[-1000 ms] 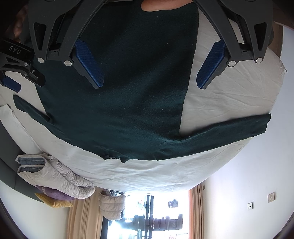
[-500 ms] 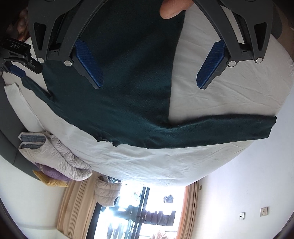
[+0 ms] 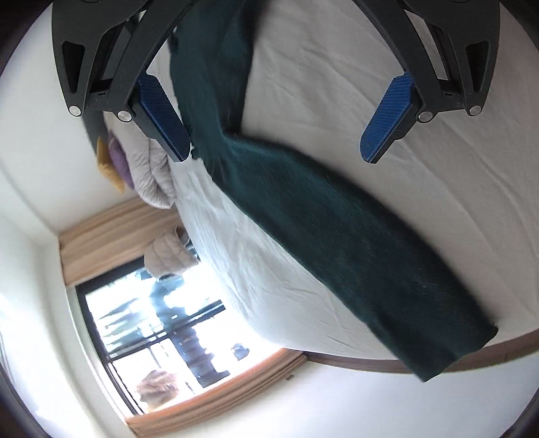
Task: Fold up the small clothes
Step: 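Grasp the green sweater's sleeve cuff with the left gripper and lift it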
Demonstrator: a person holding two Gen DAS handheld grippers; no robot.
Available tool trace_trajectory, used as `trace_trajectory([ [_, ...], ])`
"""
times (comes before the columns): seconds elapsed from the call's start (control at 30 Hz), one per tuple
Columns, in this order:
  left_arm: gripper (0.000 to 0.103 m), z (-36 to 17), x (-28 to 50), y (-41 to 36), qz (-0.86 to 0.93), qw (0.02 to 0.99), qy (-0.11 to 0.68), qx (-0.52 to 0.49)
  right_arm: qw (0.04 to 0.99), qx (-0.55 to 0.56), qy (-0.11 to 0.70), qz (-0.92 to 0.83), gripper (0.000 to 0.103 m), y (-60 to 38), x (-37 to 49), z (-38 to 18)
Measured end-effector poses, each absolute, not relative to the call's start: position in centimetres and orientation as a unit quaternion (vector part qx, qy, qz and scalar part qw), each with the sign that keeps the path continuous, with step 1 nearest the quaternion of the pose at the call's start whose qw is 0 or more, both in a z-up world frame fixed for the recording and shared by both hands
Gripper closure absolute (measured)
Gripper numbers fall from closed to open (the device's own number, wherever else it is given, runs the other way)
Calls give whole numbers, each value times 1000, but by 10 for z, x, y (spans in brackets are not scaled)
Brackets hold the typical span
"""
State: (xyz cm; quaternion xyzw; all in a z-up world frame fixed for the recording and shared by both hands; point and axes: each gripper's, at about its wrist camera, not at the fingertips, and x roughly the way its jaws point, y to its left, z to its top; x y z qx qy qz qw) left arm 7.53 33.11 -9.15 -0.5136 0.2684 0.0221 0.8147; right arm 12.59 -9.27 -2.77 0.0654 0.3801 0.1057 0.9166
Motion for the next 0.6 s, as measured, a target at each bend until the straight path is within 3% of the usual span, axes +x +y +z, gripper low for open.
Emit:
trace_trajectory([
  [0.07, 0, -103, 77, 355, 33, 795, 255, -550, 913, 74, 385, 116, 18, -83, 137, -31],
  [0.4, 1, -130, 86, 417, 55, 761, 196, -616, 903, 104, 390, 150, 19, -56, 157, -36],
  [0.6, 15, -145, 93, 447, 71, 740, 177, -645, 902, 102, 390, 153, 21, -52, 154, -36],
])
